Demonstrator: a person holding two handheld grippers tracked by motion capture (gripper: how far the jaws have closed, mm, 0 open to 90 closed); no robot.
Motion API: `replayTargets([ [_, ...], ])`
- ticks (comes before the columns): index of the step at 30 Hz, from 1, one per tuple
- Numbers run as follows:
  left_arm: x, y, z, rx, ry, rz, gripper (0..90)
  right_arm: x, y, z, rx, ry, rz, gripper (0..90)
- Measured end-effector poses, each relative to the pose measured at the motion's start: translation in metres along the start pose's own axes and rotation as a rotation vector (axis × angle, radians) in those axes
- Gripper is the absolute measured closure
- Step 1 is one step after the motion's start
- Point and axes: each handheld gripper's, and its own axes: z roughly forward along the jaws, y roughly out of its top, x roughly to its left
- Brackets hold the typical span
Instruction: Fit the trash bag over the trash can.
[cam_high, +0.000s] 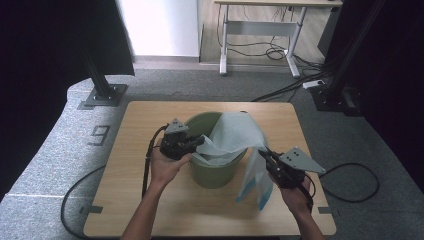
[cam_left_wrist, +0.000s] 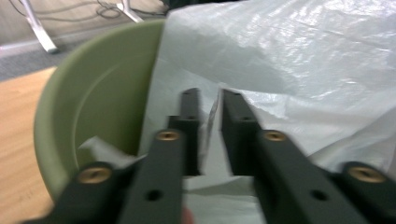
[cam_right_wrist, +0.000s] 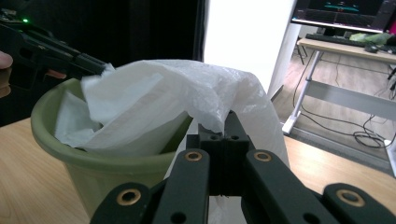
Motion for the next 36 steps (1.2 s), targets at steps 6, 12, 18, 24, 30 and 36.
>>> replayTargets([
  [6, -0.008, -0.009, -0.016, -0.057, 0.026, 0.06, 36.8, 0.004, 0.004, 0.011, 0.036, 0.013, -0.02, 88.6],
  [12, -0.021, -0.013, -0.02, -0.071, 0.032, 0.115, 23.3, 0.004, 0.003, 0.018, 0.059, 0.021, -0.005, 88.6],
  [18, -0.035, -0.013, -0.026, -0.103, 0.059, 0.128, 15.9, 0.002, 0.007, 0.02, 0.07, 0.019, 0.013, 88.6],
  [24, -0.041, -0.016, -0.034, -0.11, 0.06, 0.129, 16.0, 0.0, 0.004, 0.019, 0.076, 0.014, 0.024, 88.6],
  [30, -0.052, -0.013, -0.03, -0.114, 0.037, 0.153, 16.9, 0.004, 0.003, 0.02, 0.068, 0.035, 0.034, 88.6],
  [36, -0.06, -0.009, -0.013, -0.084, 0.011, 0.156, 16.3, 0.011, 0.011, 0.026, 0.056, 0.067, 0.035, 88.5],
])
